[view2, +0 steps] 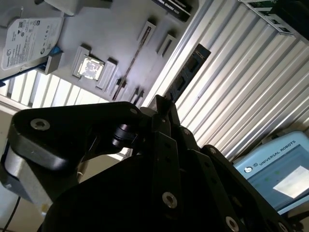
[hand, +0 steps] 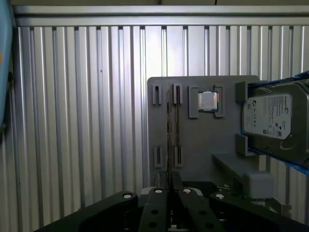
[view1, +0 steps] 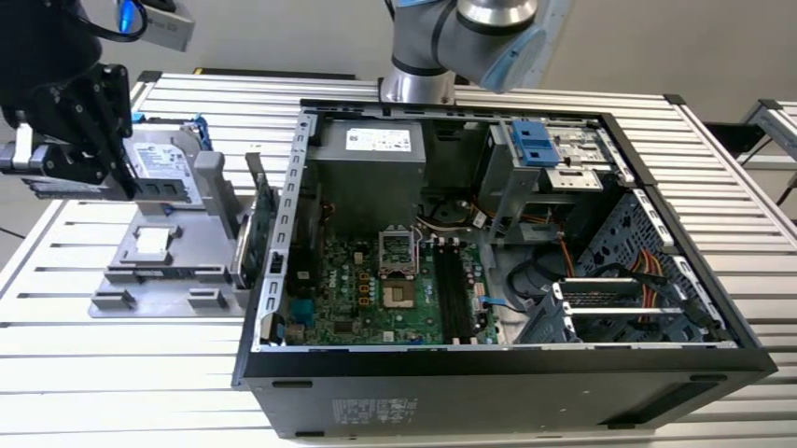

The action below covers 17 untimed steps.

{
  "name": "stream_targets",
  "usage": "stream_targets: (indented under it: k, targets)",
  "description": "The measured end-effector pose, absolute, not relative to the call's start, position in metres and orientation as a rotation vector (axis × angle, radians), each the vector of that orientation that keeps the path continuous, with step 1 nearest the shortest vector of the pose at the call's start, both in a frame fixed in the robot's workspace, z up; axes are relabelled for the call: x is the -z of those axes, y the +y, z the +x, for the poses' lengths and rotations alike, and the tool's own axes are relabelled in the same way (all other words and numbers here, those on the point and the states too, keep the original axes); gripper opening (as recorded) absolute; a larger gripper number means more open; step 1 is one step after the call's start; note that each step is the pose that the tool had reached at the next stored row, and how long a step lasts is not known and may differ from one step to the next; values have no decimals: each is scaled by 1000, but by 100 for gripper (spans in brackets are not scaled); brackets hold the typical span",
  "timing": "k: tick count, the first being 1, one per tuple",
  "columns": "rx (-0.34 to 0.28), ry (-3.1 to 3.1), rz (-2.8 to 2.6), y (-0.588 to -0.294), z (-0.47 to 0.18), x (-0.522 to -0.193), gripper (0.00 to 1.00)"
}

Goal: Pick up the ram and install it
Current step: 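Pick up the ram and move it above insertion slot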

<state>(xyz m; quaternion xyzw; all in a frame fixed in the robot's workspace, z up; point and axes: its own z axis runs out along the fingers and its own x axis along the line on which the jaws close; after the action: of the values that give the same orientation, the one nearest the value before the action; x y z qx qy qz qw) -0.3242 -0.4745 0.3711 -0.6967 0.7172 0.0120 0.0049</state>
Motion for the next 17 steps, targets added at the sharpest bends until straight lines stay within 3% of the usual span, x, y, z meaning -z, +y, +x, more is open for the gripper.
stream_targets:
  k: [17]
  targets:
    - [-38,2246,-2182,-474,-294,-372,0]
